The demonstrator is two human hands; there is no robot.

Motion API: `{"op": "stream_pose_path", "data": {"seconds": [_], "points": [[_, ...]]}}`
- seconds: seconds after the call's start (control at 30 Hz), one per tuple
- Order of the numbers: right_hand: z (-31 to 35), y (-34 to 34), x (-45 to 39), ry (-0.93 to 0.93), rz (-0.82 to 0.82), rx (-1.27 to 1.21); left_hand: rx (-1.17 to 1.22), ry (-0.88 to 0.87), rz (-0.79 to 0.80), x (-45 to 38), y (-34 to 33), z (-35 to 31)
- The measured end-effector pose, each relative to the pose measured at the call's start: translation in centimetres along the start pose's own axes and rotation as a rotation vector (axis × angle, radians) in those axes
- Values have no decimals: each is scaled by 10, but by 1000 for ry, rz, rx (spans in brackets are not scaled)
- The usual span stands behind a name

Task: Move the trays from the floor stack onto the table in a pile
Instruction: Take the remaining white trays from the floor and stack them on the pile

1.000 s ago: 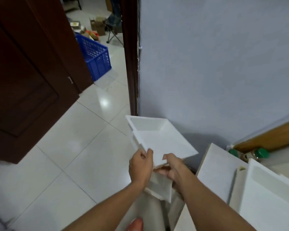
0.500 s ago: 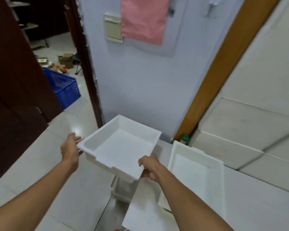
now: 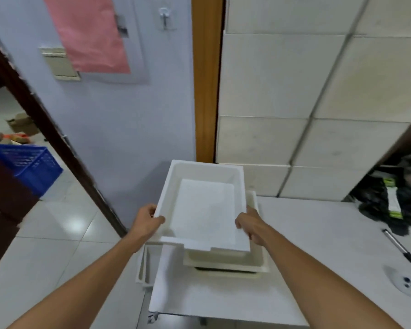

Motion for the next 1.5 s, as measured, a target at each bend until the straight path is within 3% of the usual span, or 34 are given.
{"op": "stream_pose_path", "data": {"seconds": [0.23,0.5,0.8,1.5], "points": [[-44,73,5,-14,-169,91,-159,-77,-35,14,-82,-3],[-71,81,-13,-1,-241,227,-317,-118,-99,20,-107,17],[-93,68,-40,-36,-189,309,-371,-207,-162,12,-111,25],[-122,61,-57,-132,-118,444,-456,-117,-157,1,-127,42]]}}
Point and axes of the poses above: each hand's wrist, its own x-axis away from the middle knuckle, its own y-axis out of the back of the hand, z = x × y, the point moved 10 cm from there along -x, towards the middle knuckle, and after that the axes turned 13 degrees about y, right-handed, at the moved point
